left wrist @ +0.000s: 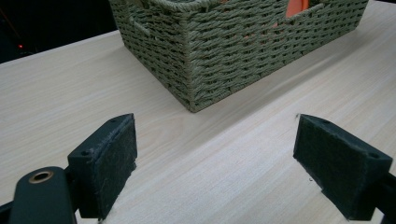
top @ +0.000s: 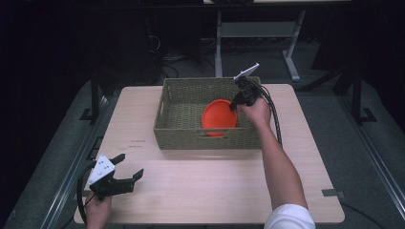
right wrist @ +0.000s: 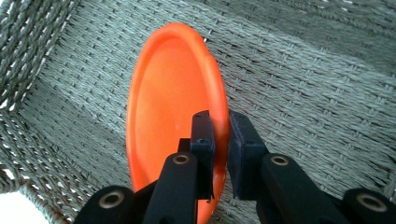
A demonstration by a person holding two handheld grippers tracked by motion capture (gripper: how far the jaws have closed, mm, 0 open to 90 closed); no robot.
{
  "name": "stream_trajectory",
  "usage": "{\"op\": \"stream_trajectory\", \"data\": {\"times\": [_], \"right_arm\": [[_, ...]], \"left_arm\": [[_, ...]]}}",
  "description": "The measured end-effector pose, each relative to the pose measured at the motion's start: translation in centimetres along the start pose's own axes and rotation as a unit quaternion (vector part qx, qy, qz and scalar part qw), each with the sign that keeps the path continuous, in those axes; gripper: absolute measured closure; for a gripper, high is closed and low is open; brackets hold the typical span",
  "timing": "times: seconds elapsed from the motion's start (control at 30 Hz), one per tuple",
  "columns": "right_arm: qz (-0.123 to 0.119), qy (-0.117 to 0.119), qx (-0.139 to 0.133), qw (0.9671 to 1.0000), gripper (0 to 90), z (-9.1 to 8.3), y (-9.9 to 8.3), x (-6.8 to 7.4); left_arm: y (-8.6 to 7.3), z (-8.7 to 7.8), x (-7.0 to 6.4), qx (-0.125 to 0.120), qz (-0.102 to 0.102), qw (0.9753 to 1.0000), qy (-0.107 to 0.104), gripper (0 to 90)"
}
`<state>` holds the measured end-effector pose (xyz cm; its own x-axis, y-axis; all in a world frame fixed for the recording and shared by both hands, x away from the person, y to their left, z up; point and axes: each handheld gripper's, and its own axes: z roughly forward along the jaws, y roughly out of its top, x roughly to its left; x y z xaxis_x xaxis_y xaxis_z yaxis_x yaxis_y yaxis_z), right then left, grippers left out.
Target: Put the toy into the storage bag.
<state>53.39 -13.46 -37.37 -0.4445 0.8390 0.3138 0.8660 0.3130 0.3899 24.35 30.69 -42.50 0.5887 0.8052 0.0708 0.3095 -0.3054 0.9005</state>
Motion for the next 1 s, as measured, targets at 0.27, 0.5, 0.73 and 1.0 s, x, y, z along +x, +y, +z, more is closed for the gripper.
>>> {"op": "stream_trajectory", "data": {"times": [0.27, 0.5, 0.73, 1.0], "right_arm": [[0.011, -0.006, 0.016, 0.9998, 65.8, 0.3, -0.2, -0.4], [0.026, 0.000, -0.007, 0.9996, 55.1, -0.4, -0.7, -0.7], [0.016, 0.027, -0.039, 0.9987, 44.6, -2.2, -1.7, -0.5], [0.003, 0.084, -0.065, 0.9944, 33.9, -3.9, -2.9, 0.1]], "left_arm": [[0.0, -0.1, 0.0, 0.001, 0.001, 1.0000, 0.001, 12.9], [0.0, -0.1, 0.0, 0.000, 0.001, 1.0000, 0.002, 12.9], [0.0, -0.1, -0.1, 0.002, 0.001, 1.0000, 0.001, 12.8], [0.0, -0.1, -0.2, 0.002, 0.003, 1.0000, 0.001, 12.9]]}}
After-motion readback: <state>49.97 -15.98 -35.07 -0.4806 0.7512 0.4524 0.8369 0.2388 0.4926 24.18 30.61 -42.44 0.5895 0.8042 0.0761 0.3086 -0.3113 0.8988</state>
